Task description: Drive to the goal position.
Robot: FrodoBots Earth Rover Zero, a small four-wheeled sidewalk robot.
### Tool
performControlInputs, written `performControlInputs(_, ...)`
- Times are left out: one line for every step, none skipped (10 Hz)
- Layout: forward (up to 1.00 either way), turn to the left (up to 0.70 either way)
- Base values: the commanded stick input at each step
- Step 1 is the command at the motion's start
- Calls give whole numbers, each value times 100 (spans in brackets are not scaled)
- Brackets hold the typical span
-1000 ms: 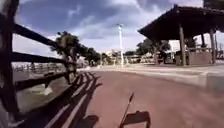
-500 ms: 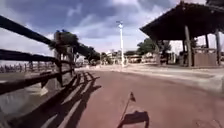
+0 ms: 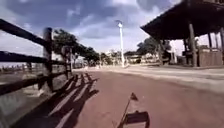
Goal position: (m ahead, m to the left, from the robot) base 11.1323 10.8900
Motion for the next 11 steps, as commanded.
performControlInputs(85,-4)
performControlInputs(85,-4)
performControlInputs(85,30)
performControlInputs(85,28)
performControlInputs(85,11)
performControlInputs(85,-4)
performControlInputs(85,-4)
performControlInputs(85,-4)
performControlInputs(85,-4)
performControlInputs(85,-4)
performControlInputs(85,-4)
